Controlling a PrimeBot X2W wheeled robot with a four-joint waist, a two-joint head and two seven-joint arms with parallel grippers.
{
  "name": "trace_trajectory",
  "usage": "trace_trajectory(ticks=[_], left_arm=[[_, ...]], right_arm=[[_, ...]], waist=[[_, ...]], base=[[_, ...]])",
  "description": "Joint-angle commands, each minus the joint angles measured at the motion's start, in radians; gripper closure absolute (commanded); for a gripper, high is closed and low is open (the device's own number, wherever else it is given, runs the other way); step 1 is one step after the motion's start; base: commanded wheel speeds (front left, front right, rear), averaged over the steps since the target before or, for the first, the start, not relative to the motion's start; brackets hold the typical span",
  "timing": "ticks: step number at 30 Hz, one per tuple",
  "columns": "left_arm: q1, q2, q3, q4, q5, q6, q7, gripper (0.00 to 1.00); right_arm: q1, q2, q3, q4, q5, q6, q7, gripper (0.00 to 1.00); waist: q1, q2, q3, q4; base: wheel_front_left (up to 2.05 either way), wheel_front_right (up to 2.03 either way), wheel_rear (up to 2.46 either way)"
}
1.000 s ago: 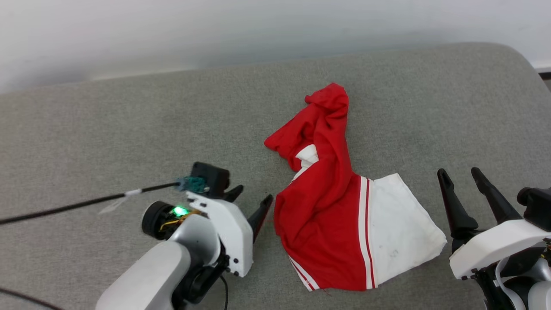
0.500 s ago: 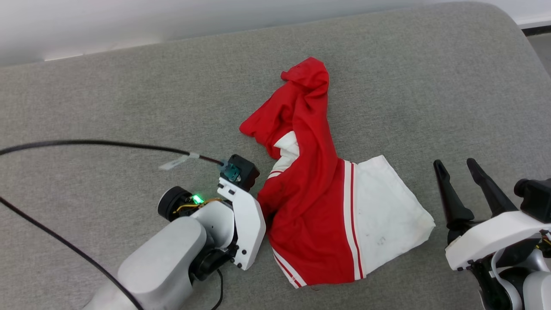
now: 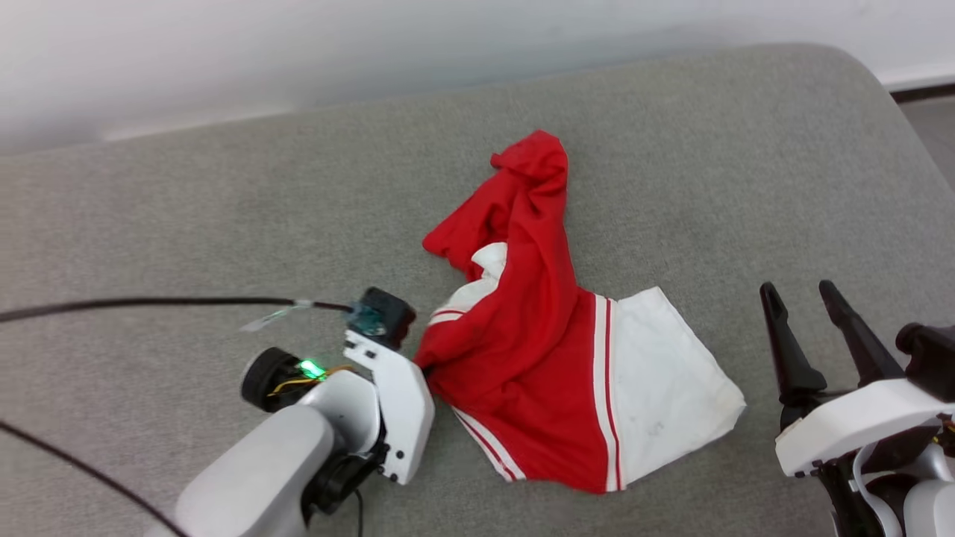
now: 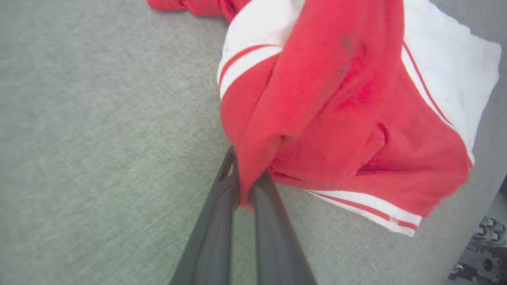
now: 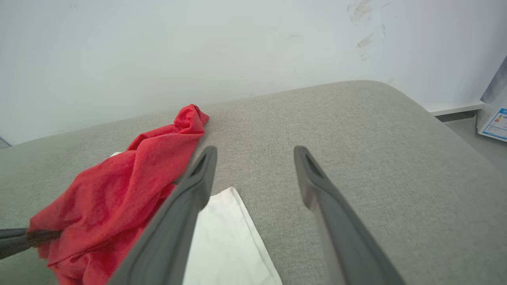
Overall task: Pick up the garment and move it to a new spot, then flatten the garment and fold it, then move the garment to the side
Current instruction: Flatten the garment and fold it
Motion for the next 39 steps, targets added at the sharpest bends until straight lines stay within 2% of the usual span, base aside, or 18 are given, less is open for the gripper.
trace_trajectory(ticks=[1, 7, 13, 17, 20, 22, 23, 24, 25, 29, 39], left_arm=[[0.017, 0.010, 0.011, -0.026, 0.005, 0.015, -0.012, 1.00], [0.124, 0.113, 0.084, -0.229, 0.023, 0.151, -0.069, 1.00], [0.304, 0.195, 0.144, -0.403, 0.013, 0.307, -0.098, 1.00], [0.456, 0.186, 0.163, -0.458, -0.052, 0.380, -0.106, 1.00], [0.539, 0.153, 0.164, -0.451, -0.106, 0.392, -0.127, 1.00], [0.578, 0.114, 0.162, -0.429, -0.143, 0.379, -0.143, 1.00], [0.588, 0.097, 0.162, -0.417, -0.159, 0.372, -0.153, 0.73], [0.594, 0.086, 0.165, -0.402, -0.169, 0.366, -0.162, 0.18], [0.598, 0.076, 0.171, -0.390, -0.178, 0.359, -0.177, 0.00], [0.571, 0.064, 0.209, -0.384, -0.156, 0.351, -0.258, 0.00], [0.482, 0.152, 0.297, -0.460, -0.113, 0.347, -0.303, 0.00]], right_arm=[[0.009, 0.003, -0.003, 0.003, -0.005, 0.000, -0.003, 0.00], [0.038, 0.007, -0.007, 0.005, -0.002, 0.000, -0.001, 0.00], [0.065, 0.009, -0.015, -0.010, -0.005, 0.000, 0.011, 0.00], [0.063, 0.005, -0.011, -0.024, -0.010, 0.000, 0.024, 0.00], [0.061, 0.001, -0.013, -0.030, -0.011, 0.000, 0.030, 0.00], [0.062, -0.003, -0.009, -0.030, -0.013, 0.000, 0.031, 0.00], [0.064, -0.003, -0.006, -0.030, -0.014, 0.000, 0.032, 0.00], [0.065, -0.003, -0.003, -0.031, -0.013, 0.000, 0.031, 0.00], [0.067, -0.004, -0.002, -0.029, -0.012, 0.000, 0.030, 0.00], [0.083, -0.001, -0.002, -0.029, -0.008, 0.000, 0.026, 0.00], [0.103, 0.006, 0.003, -0.034, 0.005, 0.000, 0.037, 0.00]], waist=[[-0.0001, -0.0001, -0.028, 0.020], [-0.0001, -0.0001, -0.081, 0.066], [-0.0001, -0.0001, -0.102, 0.099], [-0.0001, -0.0001, -0.102, 0.103], [-0.0001, -0.0001, -0.103, 0.104], [-0.0001, -0.0001, -0.108, 0.102], [-0.0001, -0.0001, -0.110, 0.102], [-0.0001, -0.0001, -0.113, 0.101], [-0.0001, -0.0001, -0.118, 0.100], [-0.0001, -0.0001, -0.140, 0.103], [-0.0001, -0.0001, -0.160, 0.103]], base=[[0.00, 0.00, 0.00], [0.00, 0.00, 0.00], [0.00, 0.00, 0.00], [0.00, 0.00, 0.00], [0.00, 0.00, 0.00], [0.00, 0.00, 0.00], [0.00, 0.00, 0.00], [0.00, 0.00, 0.00], [0.00, 0.00, 0.00], [0.00, 0.00, 0.00], [0.00, 0.00, 0.00]])
